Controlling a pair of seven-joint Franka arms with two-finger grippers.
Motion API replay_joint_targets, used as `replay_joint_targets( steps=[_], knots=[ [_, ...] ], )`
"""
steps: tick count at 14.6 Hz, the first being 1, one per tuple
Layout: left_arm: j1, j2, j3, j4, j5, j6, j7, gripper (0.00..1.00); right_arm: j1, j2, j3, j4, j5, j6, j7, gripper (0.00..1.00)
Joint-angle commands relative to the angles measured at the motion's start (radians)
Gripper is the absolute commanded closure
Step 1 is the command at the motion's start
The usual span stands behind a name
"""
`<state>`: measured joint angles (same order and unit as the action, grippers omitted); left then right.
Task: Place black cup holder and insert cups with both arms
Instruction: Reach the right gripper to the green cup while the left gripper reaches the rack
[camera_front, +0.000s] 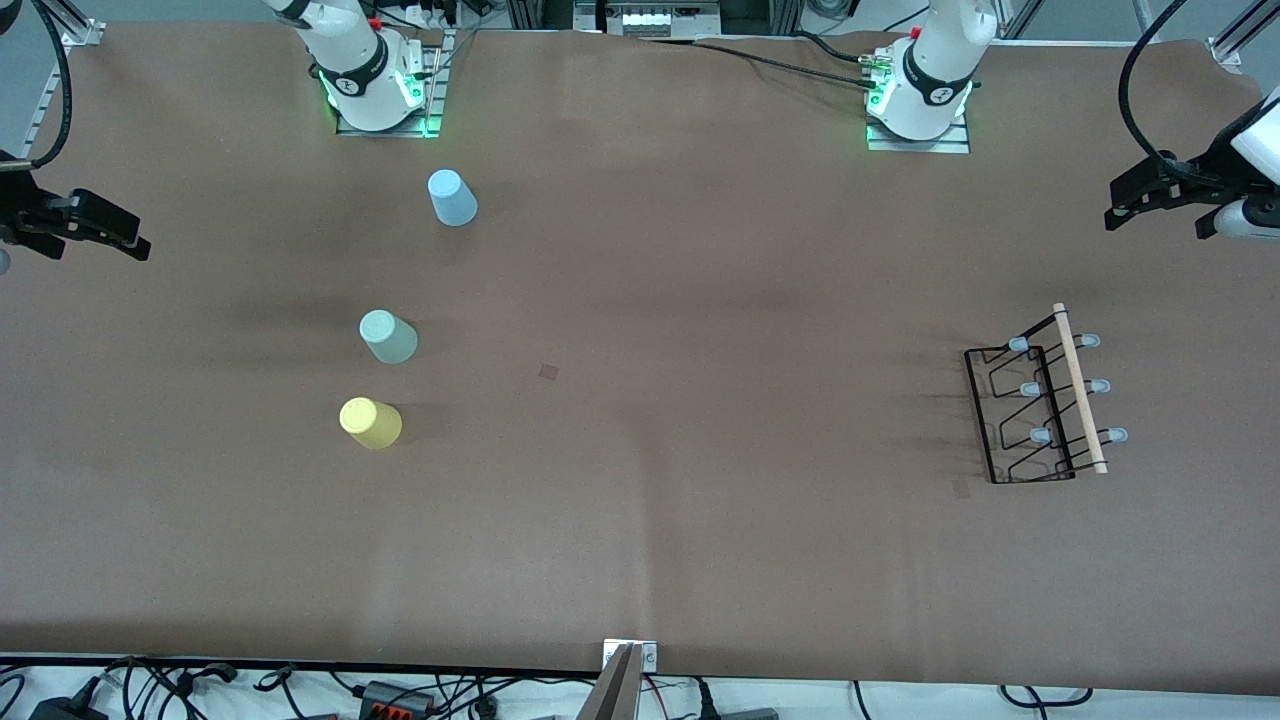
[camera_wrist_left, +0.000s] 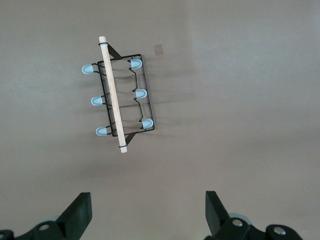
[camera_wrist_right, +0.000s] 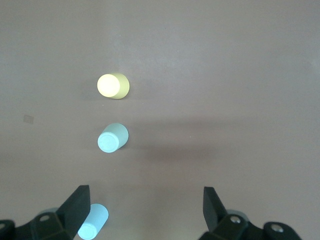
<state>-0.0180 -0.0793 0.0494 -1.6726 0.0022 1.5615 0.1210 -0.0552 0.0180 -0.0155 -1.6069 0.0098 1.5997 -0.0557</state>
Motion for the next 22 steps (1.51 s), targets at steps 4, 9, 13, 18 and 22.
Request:
replay_joint_targets(
  steps=[4,9,13,18,22],
  knots=[
    [-0.01,0.015,0.009,0.033,0.015,-0.026,0.019,0.0,-0.006,0.007,-0.001,0.022,0.007,-0.038,-0.003,0.0],
    [-0.011,0.018,0.009,0.033,0.013,-0.028,0.012,0.0,-0.002,0.068,0.0,0.018,0.004,-0.105,-0.012,0.0],
    [0.021,0.101,0.018,0.051,0.013,-0.176,0.02,0.0,0.023,0.108,0.005,-0.065,0.016,-0.085,-0.004,0.0],
    [0.05,0.239,0.018,0.025,0.016,-0.01,0.014,0.0,0.096,0.031,0.005,-0.382,0.015,0.329,-0.001,0.0],
    [0.061,0.312,0.018,-0.067,0.104,0.289,0.009,0.0,0.118,0.072,0.005,-0.524,0.015,0.596,0.032,0.0]
  ],
)
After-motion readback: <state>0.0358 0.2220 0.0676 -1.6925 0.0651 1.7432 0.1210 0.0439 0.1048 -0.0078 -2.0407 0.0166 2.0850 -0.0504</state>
